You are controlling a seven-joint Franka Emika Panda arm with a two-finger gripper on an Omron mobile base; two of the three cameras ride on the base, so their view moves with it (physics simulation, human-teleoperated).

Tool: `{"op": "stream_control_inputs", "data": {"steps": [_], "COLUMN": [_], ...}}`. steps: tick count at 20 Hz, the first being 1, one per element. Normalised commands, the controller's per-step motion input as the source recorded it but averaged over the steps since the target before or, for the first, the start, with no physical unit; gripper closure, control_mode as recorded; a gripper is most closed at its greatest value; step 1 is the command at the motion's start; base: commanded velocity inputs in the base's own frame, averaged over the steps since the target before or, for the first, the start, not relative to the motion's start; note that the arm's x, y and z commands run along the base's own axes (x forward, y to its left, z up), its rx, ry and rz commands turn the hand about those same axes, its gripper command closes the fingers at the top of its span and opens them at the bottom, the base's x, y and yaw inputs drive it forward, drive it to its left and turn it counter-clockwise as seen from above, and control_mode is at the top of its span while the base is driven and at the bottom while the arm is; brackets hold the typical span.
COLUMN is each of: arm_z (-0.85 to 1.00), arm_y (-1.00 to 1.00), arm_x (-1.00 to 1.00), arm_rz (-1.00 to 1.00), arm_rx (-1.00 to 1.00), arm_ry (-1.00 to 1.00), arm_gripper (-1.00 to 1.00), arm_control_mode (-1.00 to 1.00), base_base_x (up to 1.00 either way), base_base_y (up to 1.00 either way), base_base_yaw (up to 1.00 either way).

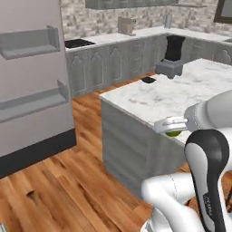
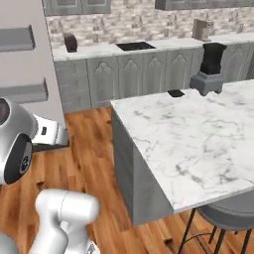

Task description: Grab the lemon and lime from the fridge, place them in the blender, close the lid, and turn on the blender to create a marinade.

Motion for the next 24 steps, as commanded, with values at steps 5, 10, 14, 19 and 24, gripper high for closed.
{"op": "stream_control_inputs", "data": {"steps": [5, 10, 14, 19, 24], "arm_z": [0.0, 0.0, 0.0, 0.0, 0.0], "arm_y": [0.0, 0.0, 0.0, 0.0, 0.0], "arm_x": [0.0, 0.0, 0.0, 0.0, 0.0], "arm_rz": [0.0, 0.0, 0.0, 0.0, 0.0], "arm_rx": [0.0, 0.0, 0.0, 0.0, 0.0], "arm_ry": [0.0, 0.0, 0.0, 0.0, 0.0], "arm_gripper": [1.0, 1.0, 1.0, 1.0, 1.0], "arm_control_mode": [1.0, 1.0, 1.0, 1.0, 1.0], "base_base_x": [-0.34, -0.12, 0.0, 0.0, 0.15], "base_base_y": [-0.06, -0.54, -0.83, -1.0, -1.0], "base_base_yaw": [-0.84, -0.73, -0.69, -0.63, -0.54]}}
